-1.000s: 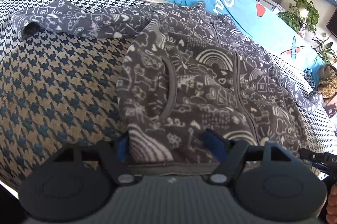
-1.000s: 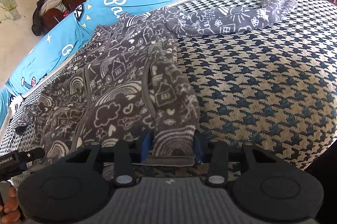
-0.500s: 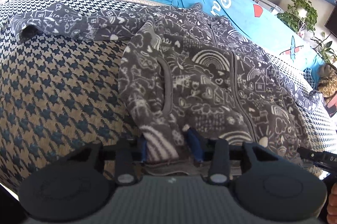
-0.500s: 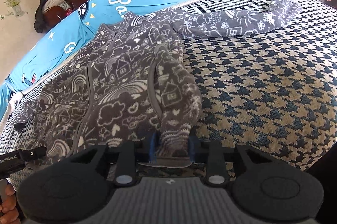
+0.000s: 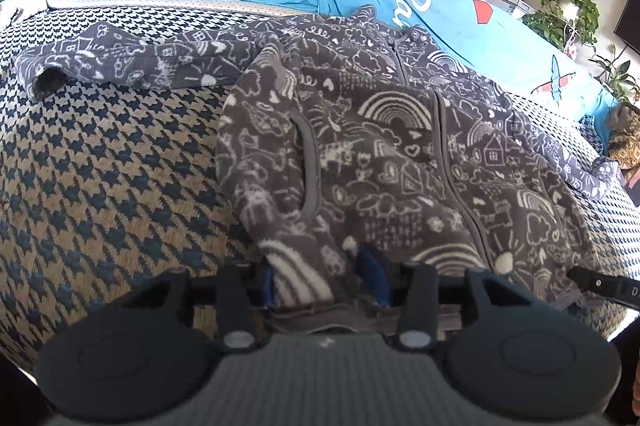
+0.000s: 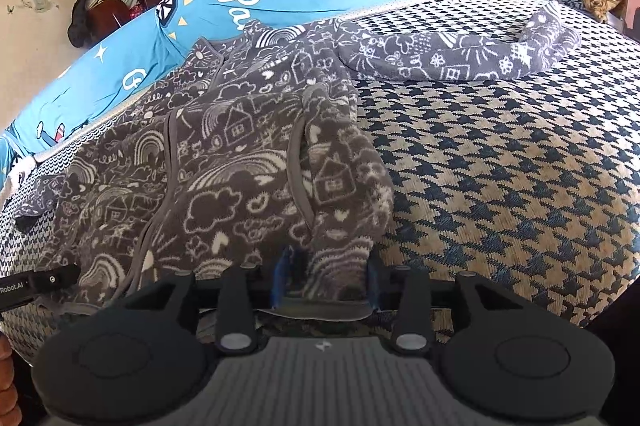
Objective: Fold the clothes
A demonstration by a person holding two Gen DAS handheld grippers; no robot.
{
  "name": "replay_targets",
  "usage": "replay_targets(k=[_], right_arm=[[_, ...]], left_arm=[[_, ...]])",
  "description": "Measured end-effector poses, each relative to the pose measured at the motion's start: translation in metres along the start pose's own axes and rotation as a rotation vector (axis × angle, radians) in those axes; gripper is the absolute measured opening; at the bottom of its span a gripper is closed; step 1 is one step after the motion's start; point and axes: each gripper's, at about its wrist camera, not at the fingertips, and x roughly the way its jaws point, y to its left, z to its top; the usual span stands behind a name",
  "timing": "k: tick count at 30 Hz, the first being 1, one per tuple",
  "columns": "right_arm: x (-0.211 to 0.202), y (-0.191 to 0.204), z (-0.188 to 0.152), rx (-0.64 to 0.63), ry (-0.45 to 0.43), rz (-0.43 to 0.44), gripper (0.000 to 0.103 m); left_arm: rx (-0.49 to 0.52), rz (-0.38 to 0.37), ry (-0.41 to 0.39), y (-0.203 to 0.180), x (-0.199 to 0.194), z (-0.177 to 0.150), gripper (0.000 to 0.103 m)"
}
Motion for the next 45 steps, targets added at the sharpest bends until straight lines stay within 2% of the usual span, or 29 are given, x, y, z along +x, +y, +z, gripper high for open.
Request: replay_targets(k=[3, 7, 13, 20, 29, 34, 37, 45], right_arm=[[-0.002, 0.000, 0.001, -0.008, -0.009, 0.002, 0.024], [-0.006, 0.003, 0.001, -0.020, -0.036, 0.001, 0.019], [-0.024, 0.010, -0.001, -0.052, -0.107, -0.008, 0.018], [-0.044, 0.013, -0.006, -0.064, -0.142, -0.026, 0.018], [-0.032, 0.004, -0.007, -0.022, -0.055, -0.074, 0.020], [-0.038, -0.002, -0.005, 0.022, -0.090, -0.070, 0.021], [-0.042, -0.004, -0.005, 0.034, -0.117, -0.078, 0.024], [-0.052, -0.007, -0.004, 0.058, -0.185, -0.096, 0.025]], left_arm=[[0.014, -0.001, -0.004, -0.002, -0.001, -0.001, 0.028], [0.042, 0.019, -0.023, -0.007, -0.002, -0.001, 0.021], [0.053, 0.059, -0.049, -0.012, -0.010, -0.002, 0.020], [0.081, 0.107, -0.059, -0.021, -0.025, -0.006, 0.019], [0.087, 0.154, 0.011, -0.022, -0.022, -0.014, 0.021], [0.023, 0.170, 0.029, -0.012, -0.023, -0.014, 0.037], [-0.011, 0.168, 0.021, -0.008, -0.027, -0.013, 0.040], [-0.029, 0.211, -0.094, -0.014, -0.052, -0.009, 0.061]])
